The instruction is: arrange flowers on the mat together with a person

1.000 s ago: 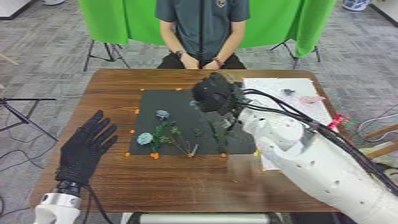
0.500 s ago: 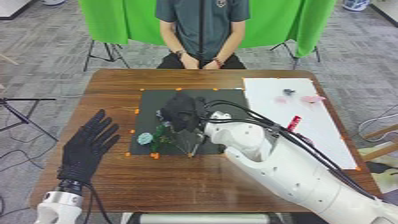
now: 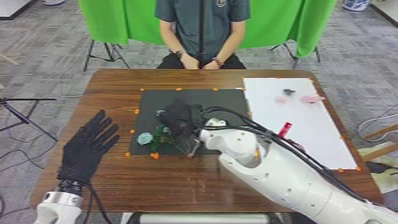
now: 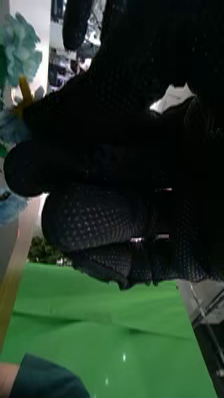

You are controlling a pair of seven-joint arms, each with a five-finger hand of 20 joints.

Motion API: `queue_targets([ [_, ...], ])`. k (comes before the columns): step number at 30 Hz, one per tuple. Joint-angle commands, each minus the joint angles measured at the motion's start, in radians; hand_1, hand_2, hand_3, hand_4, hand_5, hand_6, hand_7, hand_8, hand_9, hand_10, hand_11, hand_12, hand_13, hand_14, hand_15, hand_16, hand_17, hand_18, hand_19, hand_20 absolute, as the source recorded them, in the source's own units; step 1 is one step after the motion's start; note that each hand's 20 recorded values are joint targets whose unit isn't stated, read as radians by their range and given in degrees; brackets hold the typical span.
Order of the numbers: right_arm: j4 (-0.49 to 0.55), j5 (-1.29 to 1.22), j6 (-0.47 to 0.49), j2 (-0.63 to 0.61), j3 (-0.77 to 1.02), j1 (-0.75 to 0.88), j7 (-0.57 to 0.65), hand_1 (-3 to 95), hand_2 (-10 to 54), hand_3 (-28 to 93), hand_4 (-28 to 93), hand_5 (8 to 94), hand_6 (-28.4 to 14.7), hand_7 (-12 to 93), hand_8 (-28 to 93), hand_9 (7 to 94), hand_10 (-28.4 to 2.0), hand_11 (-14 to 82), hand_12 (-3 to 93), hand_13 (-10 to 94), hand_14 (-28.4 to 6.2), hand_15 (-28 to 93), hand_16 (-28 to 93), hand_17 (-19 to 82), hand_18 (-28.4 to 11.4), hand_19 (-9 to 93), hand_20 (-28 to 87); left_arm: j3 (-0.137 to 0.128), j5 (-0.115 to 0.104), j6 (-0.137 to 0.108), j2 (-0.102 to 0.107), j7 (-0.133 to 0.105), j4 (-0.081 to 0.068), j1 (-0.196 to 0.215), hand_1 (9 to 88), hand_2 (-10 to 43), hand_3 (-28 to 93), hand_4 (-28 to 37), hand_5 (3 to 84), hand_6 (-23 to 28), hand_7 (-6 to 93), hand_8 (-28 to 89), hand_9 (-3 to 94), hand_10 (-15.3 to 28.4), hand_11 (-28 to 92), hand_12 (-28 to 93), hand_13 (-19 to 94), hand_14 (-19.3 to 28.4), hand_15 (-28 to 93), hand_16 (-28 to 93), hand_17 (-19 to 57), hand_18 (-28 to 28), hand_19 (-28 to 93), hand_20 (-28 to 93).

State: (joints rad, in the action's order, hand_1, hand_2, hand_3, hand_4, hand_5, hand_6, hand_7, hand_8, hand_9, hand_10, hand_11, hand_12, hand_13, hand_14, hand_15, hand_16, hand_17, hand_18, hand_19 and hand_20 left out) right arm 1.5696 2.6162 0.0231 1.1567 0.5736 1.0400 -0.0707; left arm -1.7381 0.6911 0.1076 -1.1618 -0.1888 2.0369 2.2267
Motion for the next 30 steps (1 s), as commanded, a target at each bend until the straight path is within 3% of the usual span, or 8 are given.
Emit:
queue_targets([
  [1, -0.018, 0.051, 0.019, 0.023, -0.009, -0.001, 0.021, 47.7, -9.5, 79, -28, 69.3, 2.5, 41, -2, 84.4, -5.9, 17.7, 45.2, 73, -5.6, 66, 26, 32, -17.8, 82, 39, 0.003, -0.004, -0.006, -0.002, 0.007, -0.009, 0.002, 24.9, -3.5, 70, -28.2, 29.2, 3.4, 12.6, -7, 22.2, 10.5, 14, 15, 19, 13.1, 15, 4, -12.0, 20.4, 38, 9],
  [22, -0.002, 0.076, 0.03, 0.015, 0.021, 0.002, 0.049, 42.6, -9.5, 80, -28, 59.7, 1.6, 40, -5, 72.5, -6.8, 21.2, 40.2, 65, -5.9, 68, 24, 27, -17.7, 78, 42, -0.003, -0.004, -0.005, -0.009, 0.025, -0.015, -0.008, 24.9, -3.4, 70, -28.2, 29.2, 3.4, 12.6, -7, 22.2, 10.4, 14, 15, 19, 13.1, 15, 4, -11.9, 20.4, 38, 9],
  [26, 0.059, 0.026, 0.055, -0.005, 0.052, 0.018, 0.069, 39.3, -9.5, 82, -28, 58.8, 1.5, 37, -5, 68.7, -7.9, 27.1, 35.0, 64, -6.4, 68, 24, 26, -18.1, 77, 42, -0.006, -0.003, -0.001, -0.013, 0.023, -0.012, -0.004, 25.0, -3.4, 70, -28.2, 29.2, 3.4, 12.6, -7, 22.2, 10.4, 14, 15, 19, 13.1, 15, 4, -12.0, 20.4, 38, 9],
  [30, 0.198, -0.156, 0.094, -0.048, 0.173, 0.087, 0.113, 34.3, -6.9, 85, -28, 58.1, 0.9, 33, -13, 64.3, -9.5, 33.8, 26.8, 62, -7.6, 68, 23, 25, -18.6, 77, 43, -0.013, -0.001, 0.0, -0.019, 0.023, -0.007, 0.002, 24.9, -3.4, 70, -28.2, 29.2, 3.4, 12.6, -7, 22.2, 10.5, 15, 15, 19, 13.1, 15, 4, -12.0, 20.4, 38, 9],
])
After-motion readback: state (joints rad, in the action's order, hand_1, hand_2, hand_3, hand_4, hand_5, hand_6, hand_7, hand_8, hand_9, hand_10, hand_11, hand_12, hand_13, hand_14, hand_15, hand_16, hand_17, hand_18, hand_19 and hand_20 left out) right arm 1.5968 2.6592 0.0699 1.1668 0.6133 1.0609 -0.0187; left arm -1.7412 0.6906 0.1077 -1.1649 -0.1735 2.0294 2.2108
